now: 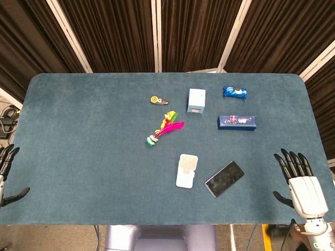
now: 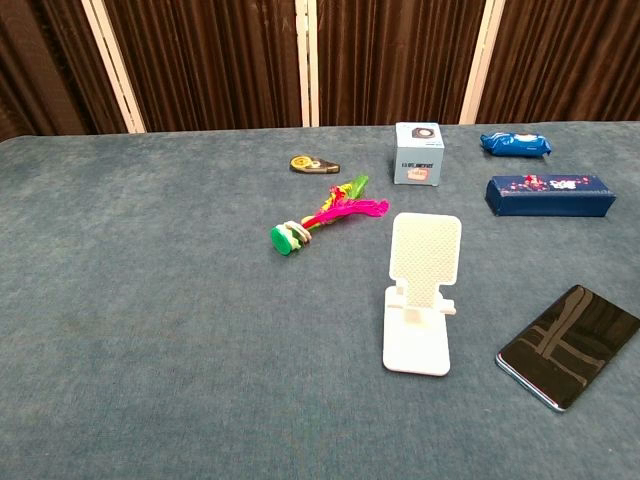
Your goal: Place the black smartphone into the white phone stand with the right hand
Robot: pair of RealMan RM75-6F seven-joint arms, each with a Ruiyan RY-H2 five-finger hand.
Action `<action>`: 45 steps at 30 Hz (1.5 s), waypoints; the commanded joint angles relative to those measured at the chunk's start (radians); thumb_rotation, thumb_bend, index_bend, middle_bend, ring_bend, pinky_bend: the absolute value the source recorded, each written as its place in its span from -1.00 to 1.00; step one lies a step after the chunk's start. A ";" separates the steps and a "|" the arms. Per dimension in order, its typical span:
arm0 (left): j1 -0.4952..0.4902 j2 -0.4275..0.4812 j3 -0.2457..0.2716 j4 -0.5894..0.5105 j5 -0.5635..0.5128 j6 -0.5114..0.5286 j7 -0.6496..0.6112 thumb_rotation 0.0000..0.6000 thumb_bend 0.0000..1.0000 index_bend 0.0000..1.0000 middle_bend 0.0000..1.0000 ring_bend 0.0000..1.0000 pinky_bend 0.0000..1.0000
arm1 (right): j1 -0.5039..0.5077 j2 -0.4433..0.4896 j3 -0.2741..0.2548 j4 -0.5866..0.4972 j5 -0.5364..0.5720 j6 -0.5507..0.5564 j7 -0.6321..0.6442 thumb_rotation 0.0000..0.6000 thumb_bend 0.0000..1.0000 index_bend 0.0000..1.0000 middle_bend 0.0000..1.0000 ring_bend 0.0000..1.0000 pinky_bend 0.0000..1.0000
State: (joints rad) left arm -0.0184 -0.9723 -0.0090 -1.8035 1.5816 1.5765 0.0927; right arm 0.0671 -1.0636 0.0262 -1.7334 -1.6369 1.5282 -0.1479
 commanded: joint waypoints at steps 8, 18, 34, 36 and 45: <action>-0.005 0.000 -0.003 -0.001 -0.010 -0.012 0.000 1.00 -1.00 -1.00 -1.00 -1.00 -1.00 | 0.056 0.014 -0.018 0.039 -0.037 -0.092 0.055 1.00 -1.00 -1.00 -1.00 -1.00 -1.00; -0.028 -0.022 -0.019 -0.002 -0.065 -0.061 0.054 1.00 -1.00 -1.00 -1.00 -1.00 -1.00 | 0.308 -0.027 -0.054 0.319 -0.228 -0.359 0.179 1.00 -1.00 -0.98 -0.95 -1.00 -1.00; -0.068 -0.070 -0.042 0.018 -0.167 -0.137 0.151 1.00 -1.00 -1.00 -1.00 -1.00 -1.00 | 0.499 -0.234 -0.158 0.645 -0.416 -0.402 0.286 1.00 -1.00 -0.89 -0.71 -0.89 -0.64; -0.070 -0.074 -0.043 0.020 -0.173 -0.140 0.158 1.00 -1.00 -1.00 -1.00 -1.00 -1.00 | 0.514 -0.251 -0.165 0.664 -0.428 -0.408 0.282 1.00 -1.00 -0.88 -0.69 -0.87 -0.62; -0.077 -0.087 -0.044 0.028 -0.192 -0.150 0.180 1.00 -1.00 -1.00 -1.00 -1.00 -1.00 | 0.572 -0.319 -0.199 0.720 -0.436 -0.446 0.264 1.00 -1.00 -0.88 -0.69 -0.86 -0.61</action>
State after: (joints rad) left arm -0.0952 -1.0592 -0.0532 -1.7755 1.3900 1.4270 0.2721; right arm 0.6334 -1.3755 -0.1661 -1.0182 -2.0739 1.0912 0.1220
